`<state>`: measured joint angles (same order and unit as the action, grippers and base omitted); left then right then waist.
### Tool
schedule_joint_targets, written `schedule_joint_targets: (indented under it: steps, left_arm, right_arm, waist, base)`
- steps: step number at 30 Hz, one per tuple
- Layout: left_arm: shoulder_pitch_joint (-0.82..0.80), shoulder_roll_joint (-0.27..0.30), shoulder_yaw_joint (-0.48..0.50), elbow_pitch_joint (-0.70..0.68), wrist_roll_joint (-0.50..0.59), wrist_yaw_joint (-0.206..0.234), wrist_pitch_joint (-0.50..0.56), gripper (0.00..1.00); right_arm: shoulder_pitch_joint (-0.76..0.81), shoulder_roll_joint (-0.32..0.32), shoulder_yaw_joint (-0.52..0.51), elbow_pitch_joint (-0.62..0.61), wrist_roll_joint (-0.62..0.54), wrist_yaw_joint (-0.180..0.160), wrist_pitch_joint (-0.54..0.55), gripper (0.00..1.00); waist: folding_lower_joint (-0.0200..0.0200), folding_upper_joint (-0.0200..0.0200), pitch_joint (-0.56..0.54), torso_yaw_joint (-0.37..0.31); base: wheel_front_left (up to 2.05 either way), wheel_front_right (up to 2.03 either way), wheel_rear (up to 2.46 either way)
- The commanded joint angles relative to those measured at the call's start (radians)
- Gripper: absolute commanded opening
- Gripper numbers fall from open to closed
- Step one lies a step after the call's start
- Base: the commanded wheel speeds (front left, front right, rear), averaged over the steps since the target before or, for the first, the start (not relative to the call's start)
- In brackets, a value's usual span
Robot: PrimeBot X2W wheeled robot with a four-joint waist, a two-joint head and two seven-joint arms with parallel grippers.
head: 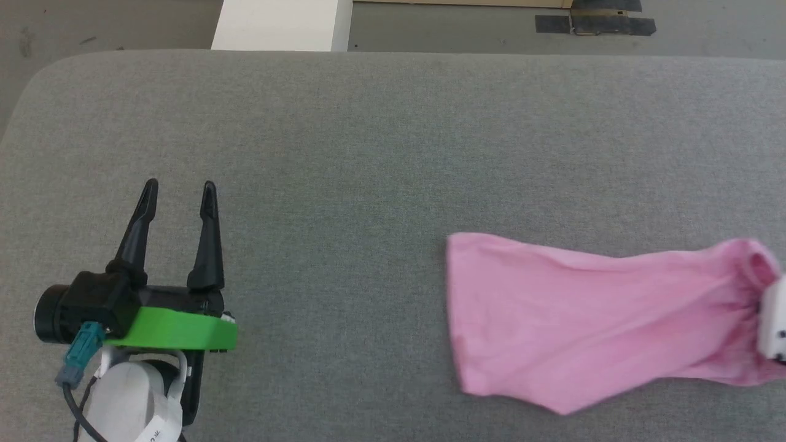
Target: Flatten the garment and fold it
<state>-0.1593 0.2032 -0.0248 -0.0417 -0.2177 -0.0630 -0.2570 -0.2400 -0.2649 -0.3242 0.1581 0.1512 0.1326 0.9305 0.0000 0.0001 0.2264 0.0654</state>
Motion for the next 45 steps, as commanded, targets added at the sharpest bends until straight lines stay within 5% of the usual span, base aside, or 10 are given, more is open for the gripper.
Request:
schedule_joint_targets:
  steps: [1, 8, 16, 22, 31, 39, 40, 41, 45]
  left_arm:
    - [-0.003, -0.009, 0.005, 0.004, 0.01, -0.01, -0.005, 1.0]
    - [0.008, -0.037, 0.025, 0.024, 0.017, -0.034, -0.005, 1.0]
    - [0.042, -0.058, 0.041, 0.015, 0.032, -0.047, -0.005, 1.0]
    - [0.042, -0.07, 0.033, 0.011, 0.045, -0.055, -0.005, 1.0]
    - [0.037, -0.073, 0.019, 0.018, 0.045, -0.063, -0.005, 1.0]
    - [0.026, -0.08, 0.019, 0.03, 0.033, -0.066, -0.005, 1.0]
    - [0.025, -0.08, 0.02, 0.03, 0.032, -0.066, -0.005, 1.0]
    - [0.024, -0.08, 0.02, 0.032, 0.031, -0.066, -0.005, 1.0]
    - [0.028, -0.078, 0.031, 0.034, 0.031, -0.067, -0.005, 1.0]
  right_arm:
    - [-0.025, -0.013, -0.022, 0.016, -0.021, -0.002, 0.006, 0.0]
    - [-0.017, -0.061, 0.005, 0.013, -0.059, -0.002, 0.094, 0.0]
    - [0.062, -0.069, 0.216, -0.3, 0.045, -0.002, 0.359, 0.0]
    - [0.041, -0.031, 0.367, -0.403, 0.107, -0.002, 0.419, 0.0]
    - [-0.084, 0.114, 0.513, -0.211, 0.102, -0.002, 0.283, 0.0]
    - [-0.155, 0.166, 0.557, 0.018, 0.058, -0.002, 0.194, 0.0]
    - [-0.16, 0.168, 0.559, 0.035, 0.054, -0.002, 0.178, 0.62]
    - [-0.166, 0.171, 0.566, 0.053, 0.052, -0.002, 0.16, 1.0]
    - [-0.191, 0.179, 0.594, 0.067, 0.072, -0.002, 0.115, 1.0]
  waist:
    - [0.0, -0.0001, 0.0, 0.001]
    - [0.0, -0.0001, -0.019, 0.0]
    - [0.0, -0.0001, -0.062, -0.01]
    - [0.0, -0.0001, -0.07, -0.004]
    - [0.0, -0.0001, -0.059, 0.048]
    - [0.0, -0.0001, -0.033, 0.097]
    - [0.0, -0.0001, -0.032, 0.1]
    - [0.0, -0.0001, -0.031, 0.103]
    - [0.0, -0.0001, -0.034, 0.095]
  base:
    - [0.0, 0.0, 0.0]
    - [0.0, 0.0, 0.0]
    - [0.0, 0.0, 0.0]
    - [0.0, 0.0, 0.0]
    - [0.0, 0.0, 0.0]
    - [0.0, 0.0, 0.0]
    - [0.0, 0.0, 0.0]
    - [0.0, 0.0, 0.0]
    - [0.0, 0.0, 0.0]
